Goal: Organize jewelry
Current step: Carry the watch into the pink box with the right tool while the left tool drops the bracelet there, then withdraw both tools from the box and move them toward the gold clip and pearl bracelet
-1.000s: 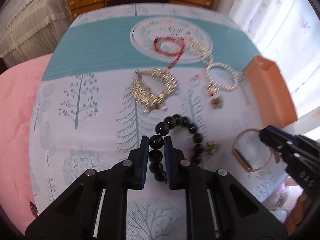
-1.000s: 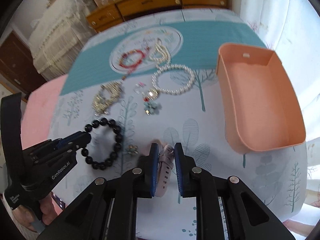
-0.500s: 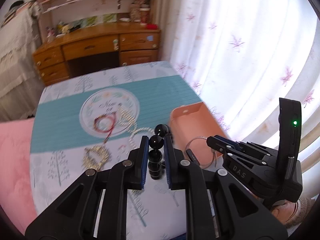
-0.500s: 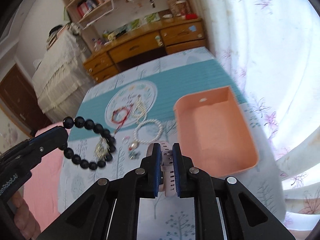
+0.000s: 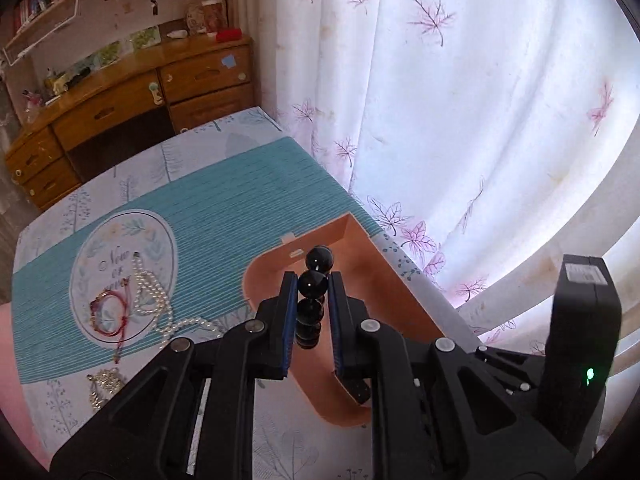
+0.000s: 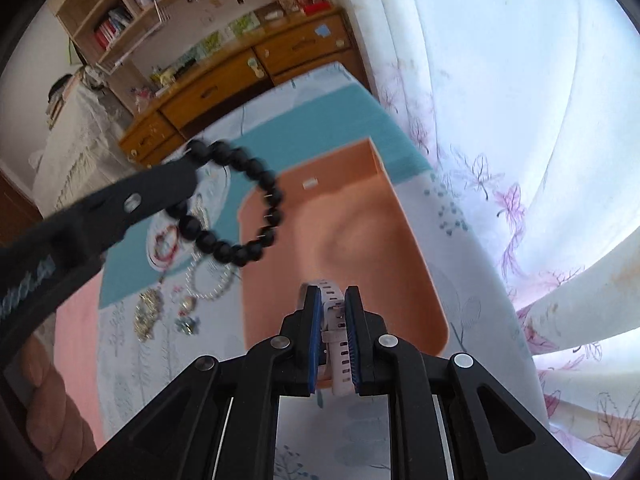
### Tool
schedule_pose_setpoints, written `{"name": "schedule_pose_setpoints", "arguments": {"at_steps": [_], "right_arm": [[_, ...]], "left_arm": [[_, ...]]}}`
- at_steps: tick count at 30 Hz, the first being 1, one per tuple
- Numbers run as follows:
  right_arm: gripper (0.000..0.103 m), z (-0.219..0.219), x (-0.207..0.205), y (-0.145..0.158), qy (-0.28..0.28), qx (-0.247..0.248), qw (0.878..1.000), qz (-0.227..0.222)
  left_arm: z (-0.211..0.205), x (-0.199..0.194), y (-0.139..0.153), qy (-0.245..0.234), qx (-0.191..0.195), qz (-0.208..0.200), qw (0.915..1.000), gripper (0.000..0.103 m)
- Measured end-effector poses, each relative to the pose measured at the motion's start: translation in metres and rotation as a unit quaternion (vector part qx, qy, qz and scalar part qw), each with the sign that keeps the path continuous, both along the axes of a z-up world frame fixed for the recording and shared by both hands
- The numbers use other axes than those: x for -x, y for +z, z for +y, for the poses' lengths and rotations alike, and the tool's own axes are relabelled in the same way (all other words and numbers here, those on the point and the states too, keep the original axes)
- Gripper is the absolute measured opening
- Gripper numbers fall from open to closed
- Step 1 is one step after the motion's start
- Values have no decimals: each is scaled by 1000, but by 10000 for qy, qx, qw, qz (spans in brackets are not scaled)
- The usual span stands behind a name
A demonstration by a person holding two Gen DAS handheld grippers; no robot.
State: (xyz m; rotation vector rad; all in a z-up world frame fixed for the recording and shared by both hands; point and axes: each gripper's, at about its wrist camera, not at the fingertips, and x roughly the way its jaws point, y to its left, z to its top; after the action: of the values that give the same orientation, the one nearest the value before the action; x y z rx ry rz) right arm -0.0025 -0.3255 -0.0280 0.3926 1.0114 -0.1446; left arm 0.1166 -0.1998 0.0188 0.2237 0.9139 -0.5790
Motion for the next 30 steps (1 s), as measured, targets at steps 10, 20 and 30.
{"name": "schedule_pose_setpoints", "arguments": {"at_steps": [10,20,30], "right_arm": [[57,8,24,3,-5,601,9973,-421],[57,26,31,35,142,656,9967,-453],[57,70,48,48,523,756,9942,-549]], "left_arm": [[-8,2,-33,-292,111,419,9986,25],[48,41,7,160,337,-22,9993,67],[146,90,17,1107,371,-207,9929,67]]}}
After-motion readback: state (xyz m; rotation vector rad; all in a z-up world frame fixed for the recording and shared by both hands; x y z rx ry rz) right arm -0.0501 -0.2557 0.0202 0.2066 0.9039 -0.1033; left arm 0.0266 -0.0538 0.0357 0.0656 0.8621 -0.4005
